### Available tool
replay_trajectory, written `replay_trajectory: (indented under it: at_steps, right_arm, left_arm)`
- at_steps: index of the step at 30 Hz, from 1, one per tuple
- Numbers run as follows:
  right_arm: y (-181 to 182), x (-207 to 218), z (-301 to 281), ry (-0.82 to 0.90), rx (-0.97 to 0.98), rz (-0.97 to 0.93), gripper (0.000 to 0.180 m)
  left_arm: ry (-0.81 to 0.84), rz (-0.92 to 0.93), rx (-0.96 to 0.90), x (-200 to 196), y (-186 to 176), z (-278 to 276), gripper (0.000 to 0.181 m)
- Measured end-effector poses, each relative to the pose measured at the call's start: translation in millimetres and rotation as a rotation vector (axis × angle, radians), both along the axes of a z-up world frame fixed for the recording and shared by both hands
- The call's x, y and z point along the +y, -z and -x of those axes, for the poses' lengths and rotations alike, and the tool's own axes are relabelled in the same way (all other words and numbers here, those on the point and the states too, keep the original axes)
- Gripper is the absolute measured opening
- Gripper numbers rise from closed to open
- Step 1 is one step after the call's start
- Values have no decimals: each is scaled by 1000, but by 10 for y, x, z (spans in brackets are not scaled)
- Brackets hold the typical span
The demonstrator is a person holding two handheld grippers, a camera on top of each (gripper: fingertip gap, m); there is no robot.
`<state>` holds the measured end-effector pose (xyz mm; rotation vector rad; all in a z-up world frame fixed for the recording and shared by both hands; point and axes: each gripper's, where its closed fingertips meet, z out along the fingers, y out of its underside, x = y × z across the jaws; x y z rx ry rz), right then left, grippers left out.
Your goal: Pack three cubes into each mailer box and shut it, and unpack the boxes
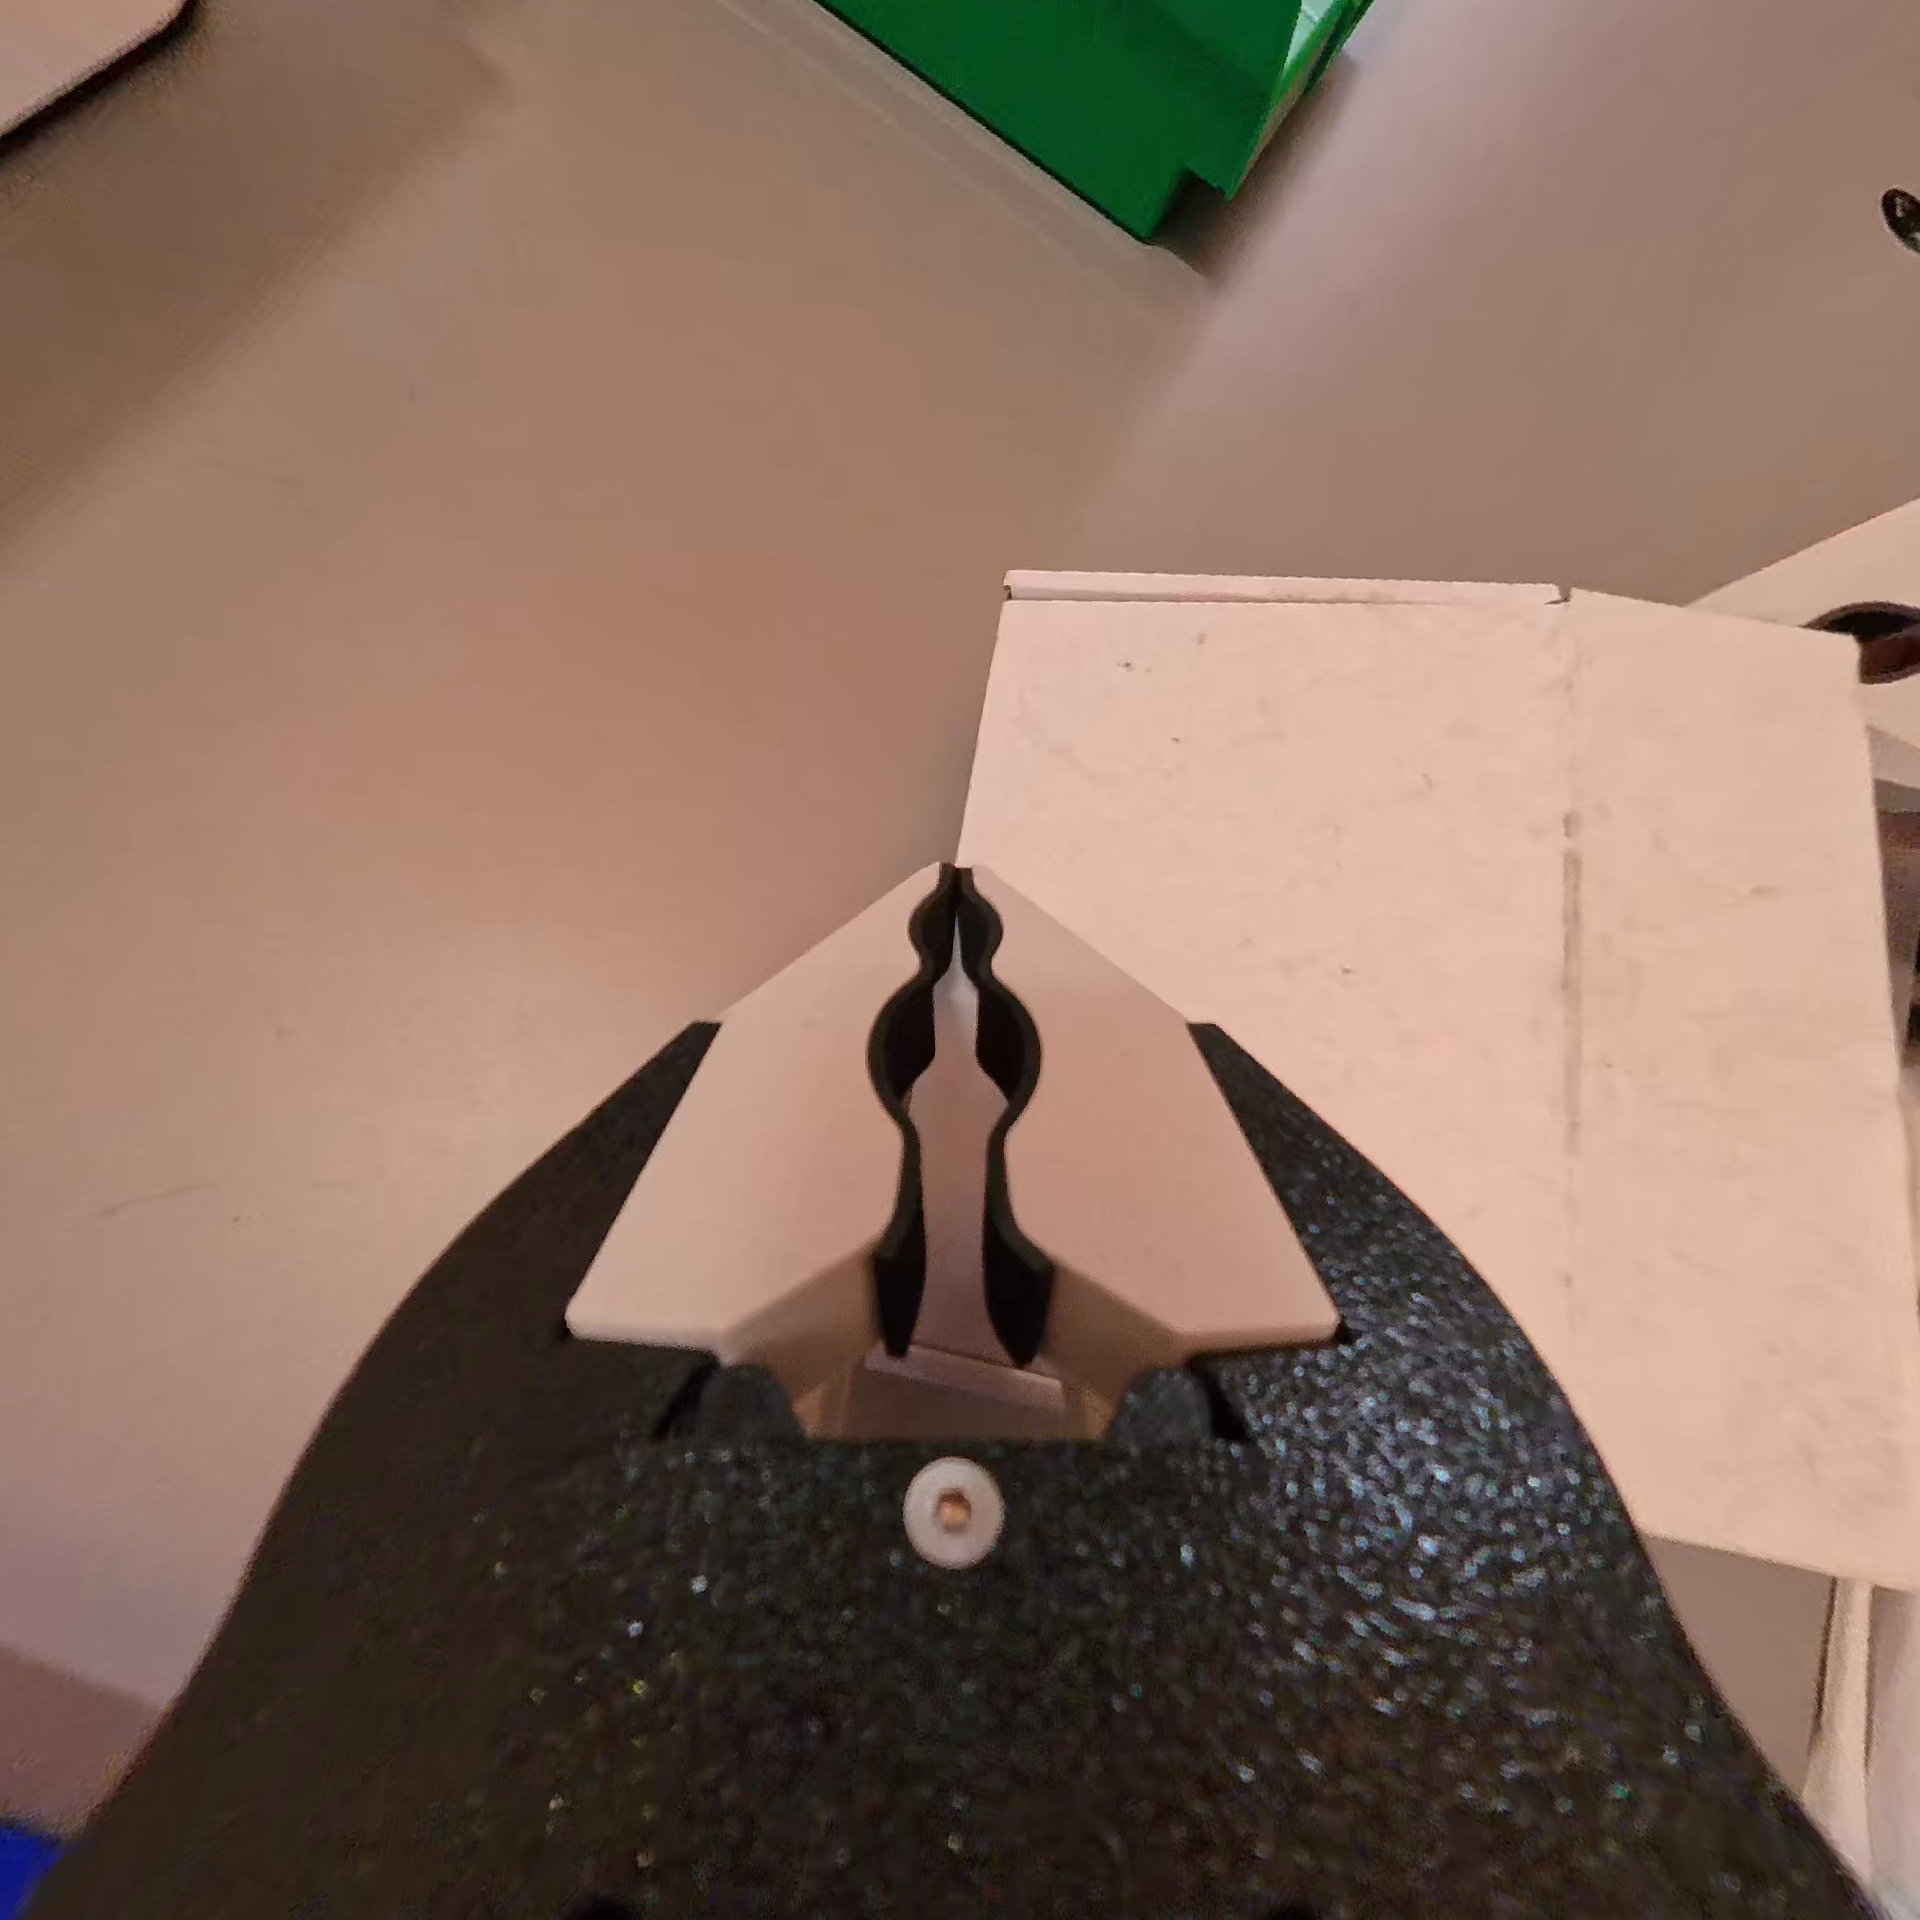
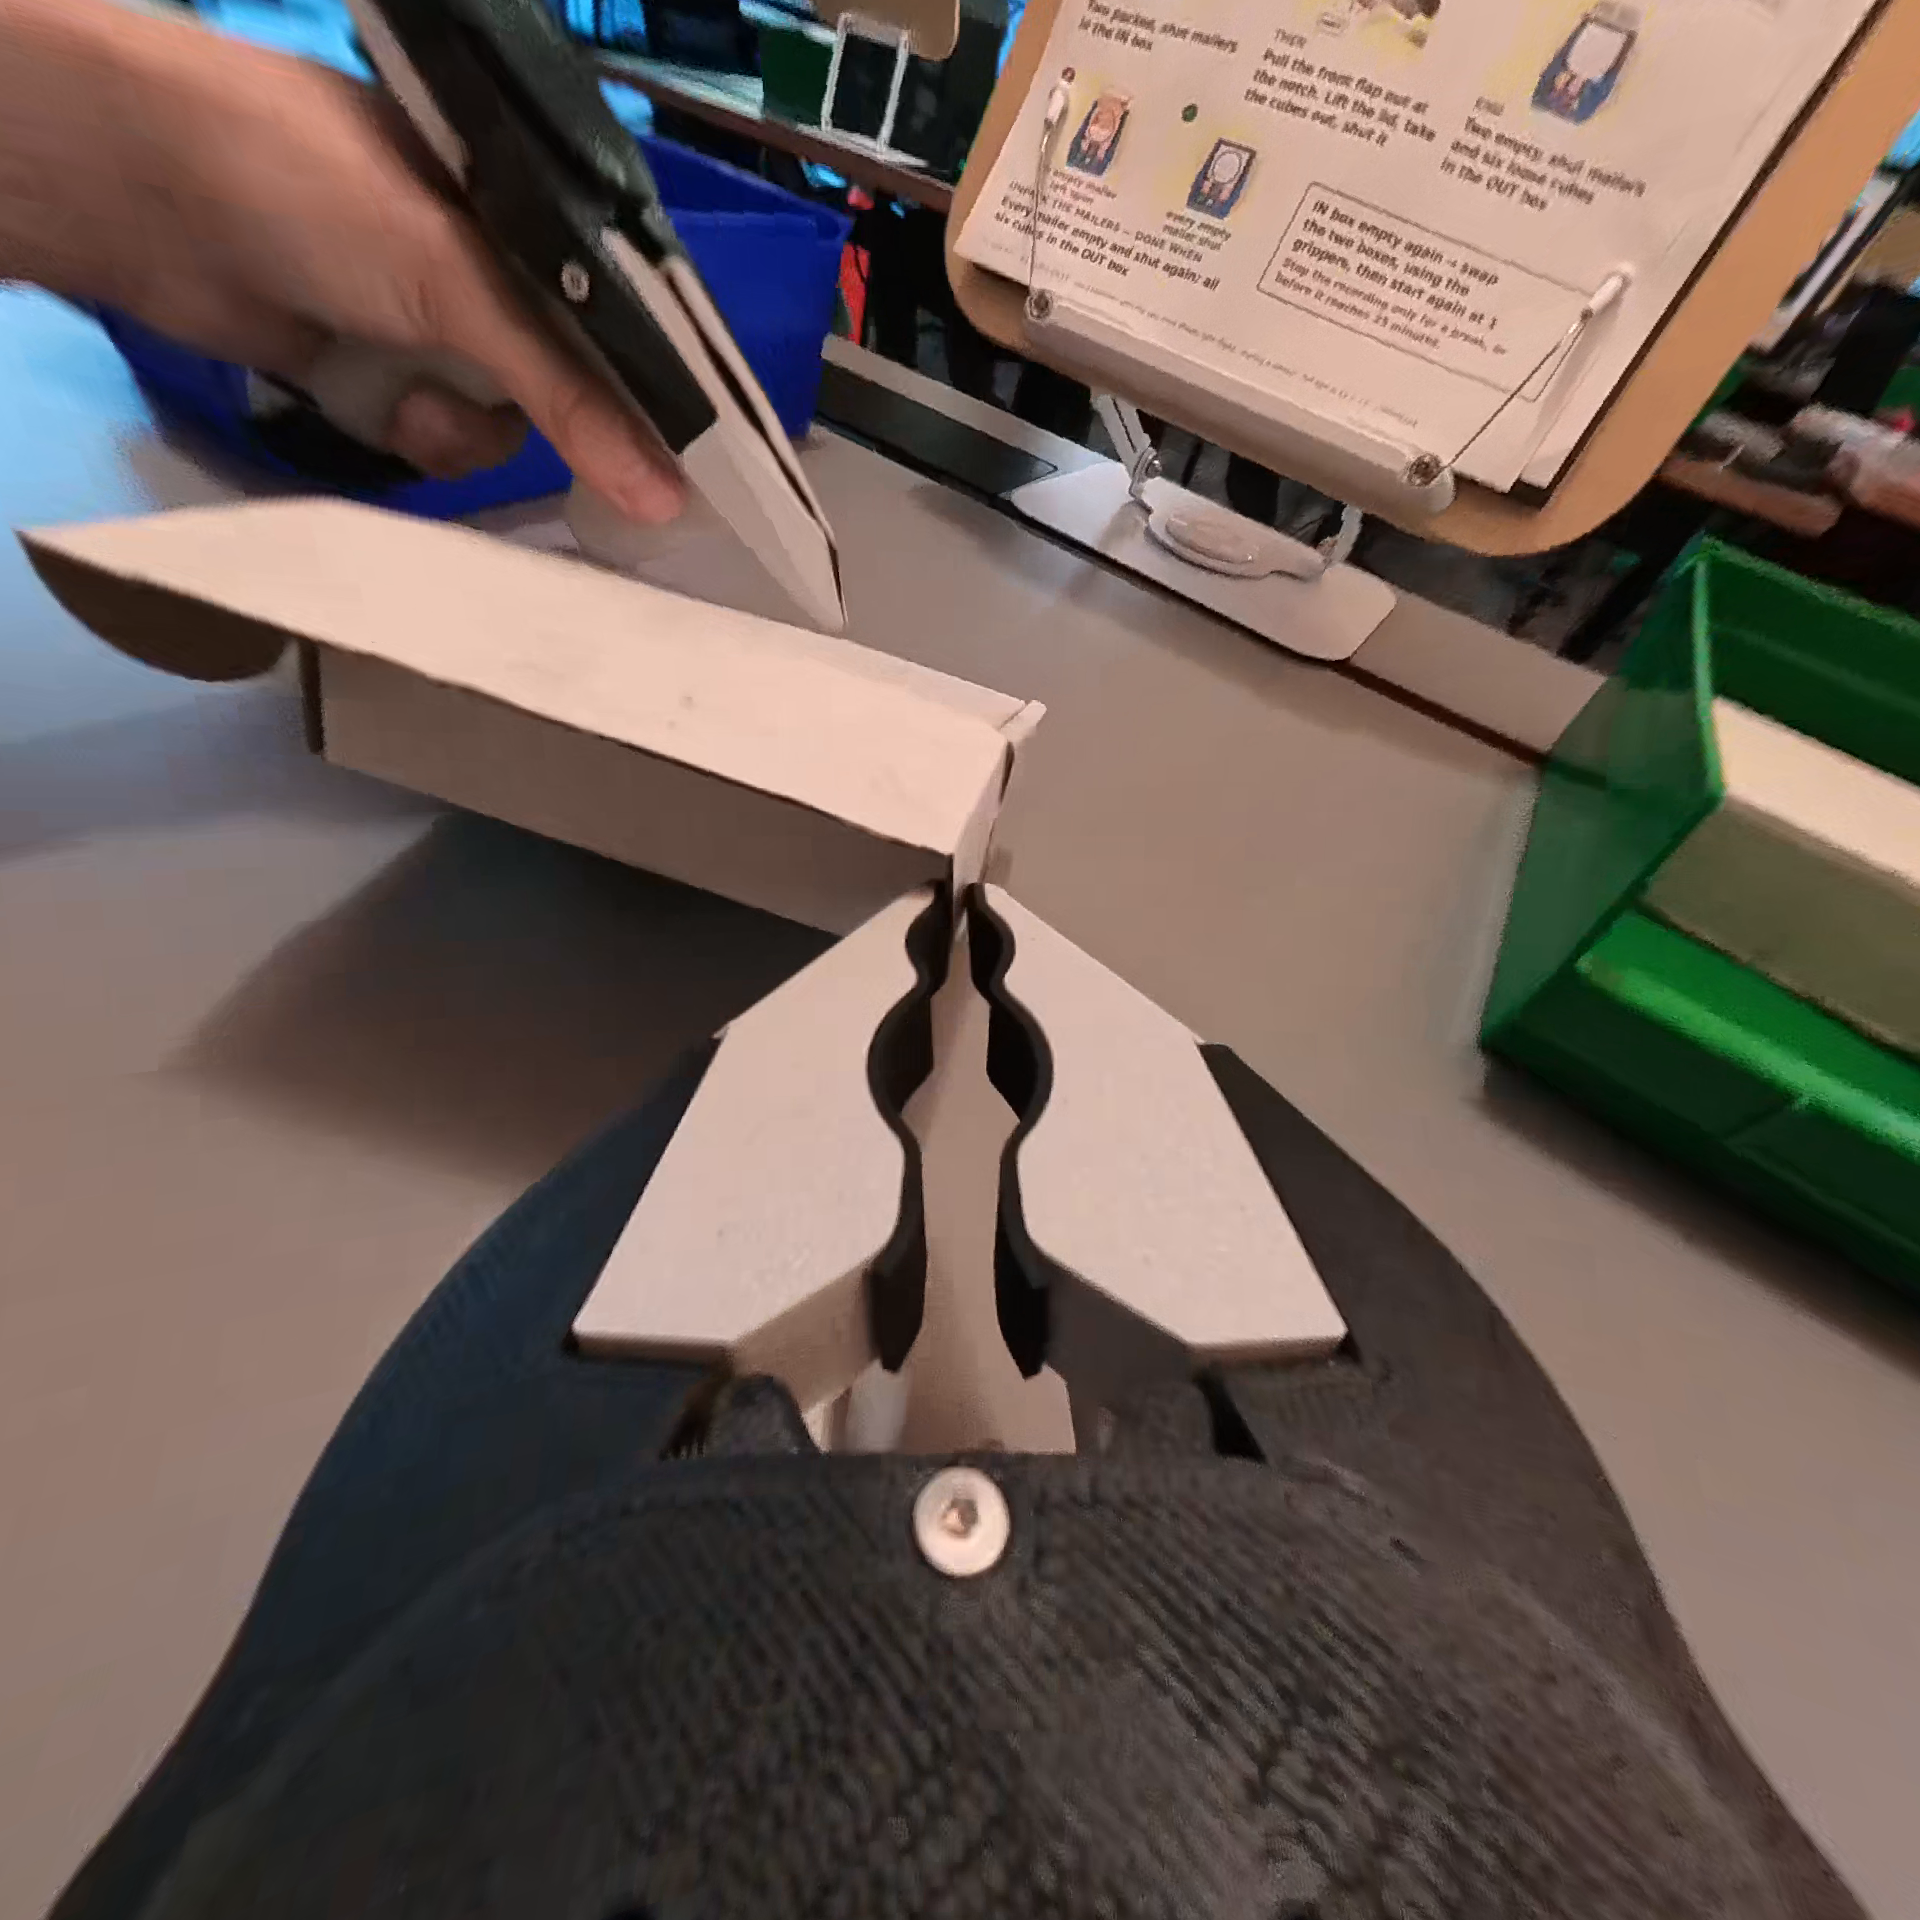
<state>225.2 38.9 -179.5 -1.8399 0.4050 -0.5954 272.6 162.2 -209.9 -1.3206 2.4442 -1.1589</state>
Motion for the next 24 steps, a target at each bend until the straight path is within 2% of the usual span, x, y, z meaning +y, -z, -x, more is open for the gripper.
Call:
replay_trajectory:
  at_steps: [7, 12, 18, 24]
  right_arm:
    - [-58, 68, -17, -81, 313, -169, 1]
    - [-51, 5, -191, -17, 220, -109, 0]
    - [-37, 6, -253, 24, 52, 7, 0]
    - [-8, 29, -307, 12, 38, -27, 0]
  left_arm:
    - [-20, -54, -16, 28, 13, -22, 0]
    - [-50, 5, -27, 35, 20, -20, 0]
    - [-35, -60, -34, 38, 32, -20, 0]
    - [-60, -43, -39, 55, 45, -24, 0]
